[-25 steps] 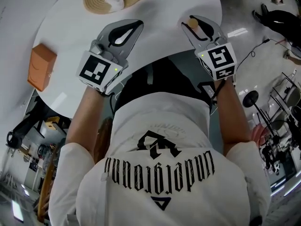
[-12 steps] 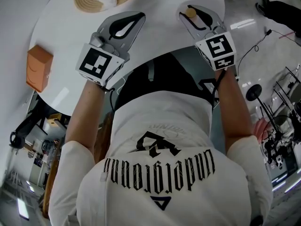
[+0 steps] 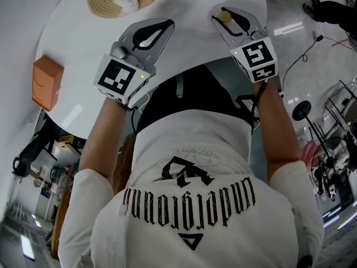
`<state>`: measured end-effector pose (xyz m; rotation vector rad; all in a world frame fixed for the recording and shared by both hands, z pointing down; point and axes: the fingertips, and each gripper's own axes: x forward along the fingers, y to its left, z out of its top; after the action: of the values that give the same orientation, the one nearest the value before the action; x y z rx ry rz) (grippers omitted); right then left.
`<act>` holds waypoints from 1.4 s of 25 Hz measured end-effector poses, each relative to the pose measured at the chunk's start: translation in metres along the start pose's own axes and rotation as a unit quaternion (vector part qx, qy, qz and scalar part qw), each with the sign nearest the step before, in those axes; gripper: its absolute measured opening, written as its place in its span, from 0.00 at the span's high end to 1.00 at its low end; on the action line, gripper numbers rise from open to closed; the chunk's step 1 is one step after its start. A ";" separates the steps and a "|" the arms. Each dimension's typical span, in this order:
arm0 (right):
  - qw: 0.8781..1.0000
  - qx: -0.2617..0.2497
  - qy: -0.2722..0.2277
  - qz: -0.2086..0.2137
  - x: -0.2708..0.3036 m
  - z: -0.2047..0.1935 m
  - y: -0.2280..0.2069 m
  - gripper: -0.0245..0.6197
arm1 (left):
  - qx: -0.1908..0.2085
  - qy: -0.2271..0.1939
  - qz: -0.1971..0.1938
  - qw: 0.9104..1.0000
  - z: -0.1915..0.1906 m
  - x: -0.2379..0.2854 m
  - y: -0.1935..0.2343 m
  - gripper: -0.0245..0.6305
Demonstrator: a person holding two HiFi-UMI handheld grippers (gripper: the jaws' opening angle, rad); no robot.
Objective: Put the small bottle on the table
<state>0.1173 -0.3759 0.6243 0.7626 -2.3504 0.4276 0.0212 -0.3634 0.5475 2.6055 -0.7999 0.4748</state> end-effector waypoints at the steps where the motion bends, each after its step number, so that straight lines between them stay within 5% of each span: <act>1: 1.000 -0.001 -0.001 0.000 0.001 0.000 0.000 0.75 | -0.003 0.002 0.000 1.000 -0.001 0.000 0.000 0.95; 21: 1.000 -0.002 -0.009 -0.021 -0.005 -0.001 0.005 0.69 | -0.001 0.000 0.006 1.000 -0.001 -0.016 -0.006 0.95; 35: 0.996 0.017 -0.027 -0.085 -0.040 0.008 0.016 0.64 | 0.021 -0.010 0.000 1.000 0.001 -0.054 -0.025 0.95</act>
<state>0.1293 -0.3509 0.5904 0.9928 -2.3097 0.3773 -0.0058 -0.3193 0.5179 2.6526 -0.8052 0.4716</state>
